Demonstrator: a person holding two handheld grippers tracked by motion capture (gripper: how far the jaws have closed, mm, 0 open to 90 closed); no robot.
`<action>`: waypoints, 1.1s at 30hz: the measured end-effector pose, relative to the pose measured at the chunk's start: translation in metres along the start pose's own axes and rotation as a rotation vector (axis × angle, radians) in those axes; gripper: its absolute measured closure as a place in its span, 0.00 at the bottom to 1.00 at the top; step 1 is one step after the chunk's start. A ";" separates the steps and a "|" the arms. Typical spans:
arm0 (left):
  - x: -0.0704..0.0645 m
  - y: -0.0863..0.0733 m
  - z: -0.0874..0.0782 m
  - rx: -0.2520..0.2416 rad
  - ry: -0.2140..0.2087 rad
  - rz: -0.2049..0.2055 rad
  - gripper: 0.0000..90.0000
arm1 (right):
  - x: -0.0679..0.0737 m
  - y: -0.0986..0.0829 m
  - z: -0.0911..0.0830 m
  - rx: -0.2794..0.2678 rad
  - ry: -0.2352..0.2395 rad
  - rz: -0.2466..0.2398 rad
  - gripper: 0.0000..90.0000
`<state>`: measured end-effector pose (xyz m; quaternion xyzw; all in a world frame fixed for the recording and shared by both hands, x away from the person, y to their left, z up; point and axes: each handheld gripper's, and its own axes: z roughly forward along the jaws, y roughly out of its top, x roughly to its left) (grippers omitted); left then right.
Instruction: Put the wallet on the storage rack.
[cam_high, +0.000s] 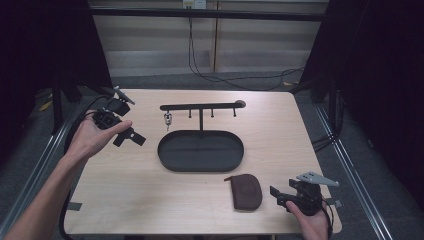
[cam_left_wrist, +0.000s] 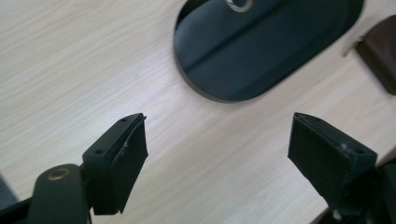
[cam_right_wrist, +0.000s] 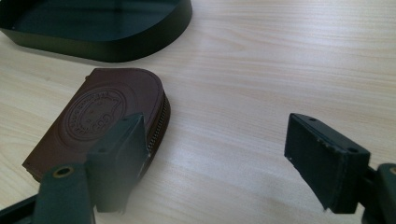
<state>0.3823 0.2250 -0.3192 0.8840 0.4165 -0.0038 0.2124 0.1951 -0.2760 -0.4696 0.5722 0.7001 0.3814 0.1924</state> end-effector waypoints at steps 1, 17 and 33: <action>0.000 -0.004 0.001 -0.004 0.001 0.001 0.21 | 0.000 0.000 0.000 0.001 -0.002 -0.001 0.23; 0.002 -0.058 0.021 -0.206 -0.002 -0.018 0.19 | -0.001 0.000 0.000 0.003 -0.001 0.010 0.23; -0.006 -0.120 0.033 -0.331 0.072 -0.011 0.20 | 0.000 0.005 0.002 0.018 0.043 -0.020 0.22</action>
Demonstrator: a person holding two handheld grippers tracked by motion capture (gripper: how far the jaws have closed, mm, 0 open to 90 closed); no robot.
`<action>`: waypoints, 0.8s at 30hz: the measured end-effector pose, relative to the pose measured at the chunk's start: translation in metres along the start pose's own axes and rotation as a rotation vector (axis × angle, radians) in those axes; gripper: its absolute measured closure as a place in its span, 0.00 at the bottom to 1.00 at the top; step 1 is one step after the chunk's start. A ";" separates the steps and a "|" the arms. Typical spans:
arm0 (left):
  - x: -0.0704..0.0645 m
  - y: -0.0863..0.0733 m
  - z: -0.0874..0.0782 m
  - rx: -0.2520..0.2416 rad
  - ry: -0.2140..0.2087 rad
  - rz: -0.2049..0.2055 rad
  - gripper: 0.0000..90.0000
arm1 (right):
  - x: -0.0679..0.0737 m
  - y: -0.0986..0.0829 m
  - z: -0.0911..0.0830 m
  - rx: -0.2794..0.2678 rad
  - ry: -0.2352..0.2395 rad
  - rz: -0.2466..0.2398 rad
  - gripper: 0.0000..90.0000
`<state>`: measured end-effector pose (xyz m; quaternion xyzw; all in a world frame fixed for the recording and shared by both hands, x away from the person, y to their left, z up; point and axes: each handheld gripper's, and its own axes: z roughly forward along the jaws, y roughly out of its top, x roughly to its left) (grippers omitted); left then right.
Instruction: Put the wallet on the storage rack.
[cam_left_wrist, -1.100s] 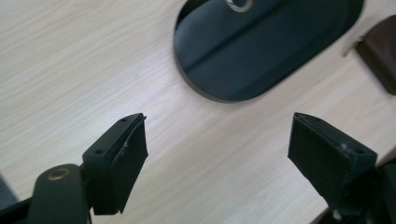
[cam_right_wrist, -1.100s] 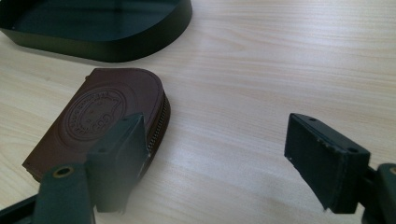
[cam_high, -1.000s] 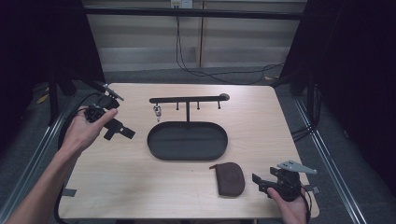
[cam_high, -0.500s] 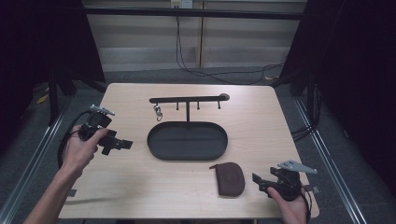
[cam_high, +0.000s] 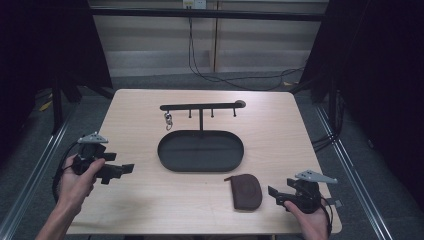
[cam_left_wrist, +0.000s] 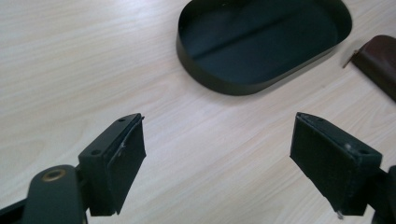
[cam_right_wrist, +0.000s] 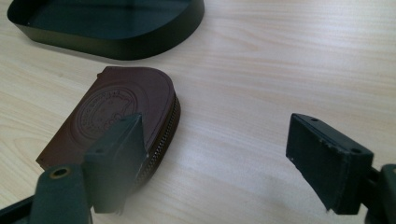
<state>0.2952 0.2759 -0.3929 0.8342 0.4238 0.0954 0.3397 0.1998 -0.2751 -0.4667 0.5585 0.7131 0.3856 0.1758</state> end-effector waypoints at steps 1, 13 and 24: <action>-0.002 -0.004 0.002 0.014 0.009 0.020 0.21 | 0.000 0.001 -0.001 -0.003 0.001 -0.001 0.22; -0.007 -0.056 0.009 -0.071 -0.015 -0.031 0.20 | 0.003 0.005 0.000 0.003 0.011 -0.017 0.22; -0.013 -0.084 0.025 -0.116 -0.014 -0.053 0.20 | 0.014 0.018 0.005 0.083 0.079 -0.014 0.23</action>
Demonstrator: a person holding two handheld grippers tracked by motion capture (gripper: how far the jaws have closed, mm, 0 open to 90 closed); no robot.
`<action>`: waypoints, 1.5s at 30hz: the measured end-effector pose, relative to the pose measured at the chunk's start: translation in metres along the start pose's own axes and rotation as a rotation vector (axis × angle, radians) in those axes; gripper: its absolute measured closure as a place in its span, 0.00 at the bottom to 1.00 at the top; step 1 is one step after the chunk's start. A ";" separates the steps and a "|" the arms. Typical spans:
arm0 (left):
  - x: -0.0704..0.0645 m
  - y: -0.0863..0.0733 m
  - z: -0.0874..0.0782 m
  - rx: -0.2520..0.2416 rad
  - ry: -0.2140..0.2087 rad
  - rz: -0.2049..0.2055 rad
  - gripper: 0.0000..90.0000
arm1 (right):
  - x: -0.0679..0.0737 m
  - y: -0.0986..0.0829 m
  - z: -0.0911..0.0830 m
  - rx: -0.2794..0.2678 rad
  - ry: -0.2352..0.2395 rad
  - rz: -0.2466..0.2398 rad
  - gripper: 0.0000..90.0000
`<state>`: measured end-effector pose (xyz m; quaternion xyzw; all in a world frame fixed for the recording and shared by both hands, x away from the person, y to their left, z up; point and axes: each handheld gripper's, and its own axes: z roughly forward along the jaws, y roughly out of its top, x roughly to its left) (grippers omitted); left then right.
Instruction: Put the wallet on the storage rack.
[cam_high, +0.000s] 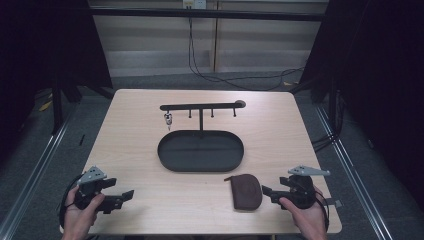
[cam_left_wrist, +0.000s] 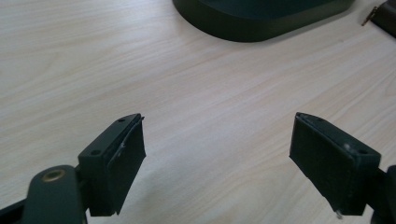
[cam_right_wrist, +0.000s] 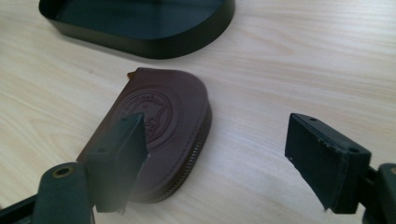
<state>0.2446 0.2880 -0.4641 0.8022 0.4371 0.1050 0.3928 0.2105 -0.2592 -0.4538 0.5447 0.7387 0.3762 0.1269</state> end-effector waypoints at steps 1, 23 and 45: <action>-0.002 -0.002 0.003 0.000 -0.013 0.000 0.20 | 0.000 0.002 0.001 0.015 0.004 0.003 0.23; -0.004 -0.004 0.010 0.022 -0.083 0.007 0.19 | 0.017 0.047 0.036 0.339 0.024 0.019 0.24; -0.003 -0.004 0.011 0.041 -0.096 0.002 0.19 | 0.022 0.064 0.077 0.627 0.034 0.069 0.24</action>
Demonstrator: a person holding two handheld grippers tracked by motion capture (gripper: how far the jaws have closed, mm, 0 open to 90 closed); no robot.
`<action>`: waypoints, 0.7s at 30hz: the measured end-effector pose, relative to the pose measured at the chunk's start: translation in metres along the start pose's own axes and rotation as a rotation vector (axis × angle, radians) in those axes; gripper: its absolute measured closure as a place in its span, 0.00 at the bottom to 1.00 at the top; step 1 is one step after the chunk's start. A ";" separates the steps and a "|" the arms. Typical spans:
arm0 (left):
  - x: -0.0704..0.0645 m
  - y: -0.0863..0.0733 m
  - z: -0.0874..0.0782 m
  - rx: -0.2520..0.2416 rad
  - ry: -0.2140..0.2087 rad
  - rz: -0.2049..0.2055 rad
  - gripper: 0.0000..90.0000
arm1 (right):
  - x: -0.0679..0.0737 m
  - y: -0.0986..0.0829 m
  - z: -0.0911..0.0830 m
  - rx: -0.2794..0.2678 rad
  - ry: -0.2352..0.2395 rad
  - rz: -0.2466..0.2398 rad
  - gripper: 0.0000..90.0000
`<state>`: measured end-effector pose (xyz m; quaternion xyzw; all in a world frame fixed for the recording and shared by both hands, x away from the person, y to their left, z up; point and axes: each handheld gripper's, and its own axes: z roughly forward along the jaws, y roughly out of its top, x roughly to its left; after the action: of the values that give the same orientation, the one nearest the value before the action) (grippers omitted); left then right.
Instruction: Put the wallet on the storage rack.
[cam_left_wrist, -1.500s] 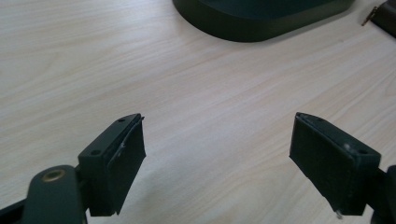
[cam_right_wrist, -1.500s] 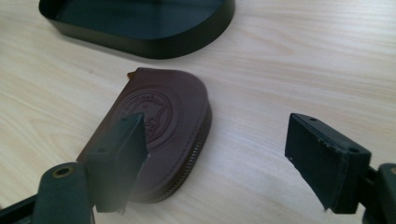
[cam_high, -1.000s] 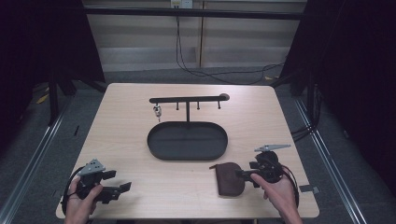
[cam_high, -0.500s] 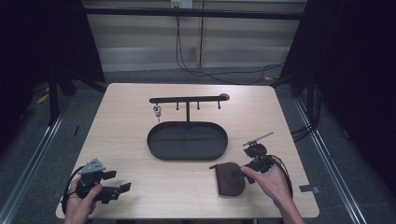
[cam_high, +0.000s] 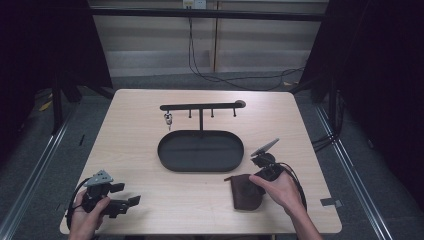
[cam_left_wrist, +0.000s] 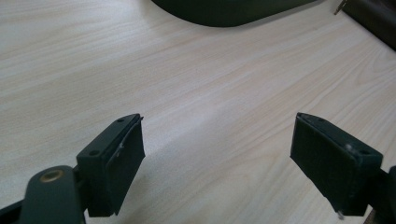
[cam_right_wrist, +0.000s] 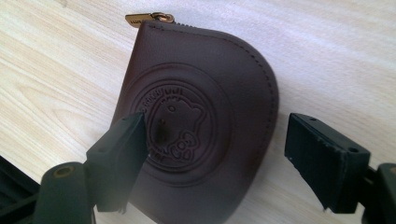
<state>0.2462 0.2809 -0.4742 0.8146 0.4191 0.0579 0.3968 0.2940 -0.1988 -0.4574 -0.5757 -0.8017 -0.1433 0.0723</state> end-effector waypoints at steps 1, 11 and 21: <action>0.000 0.000 0.000 -0.003 -0.001 -0.004 0.19 | 0.001 0.001 0.001 0.004 -0.003 0.009 0.24; 0.003 -0.001 -0.002 -0.005 0.003 -0.017 0.19 | 0.000 0.004 0.009 0.047 0.011 0.051 0.23; 0.003 -0.002 -0.003 -0.004 0.002 -0.015 0.19 | -0.003 0.006 0.003 0.050 0.044 0.066 0.45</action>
<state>0.2463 0.2853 -0.4744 0.8106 0.4256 0.0565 0.3983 0.3010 -0.1992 -0.4601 -0.5965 -0.7839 -0.1336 0.1091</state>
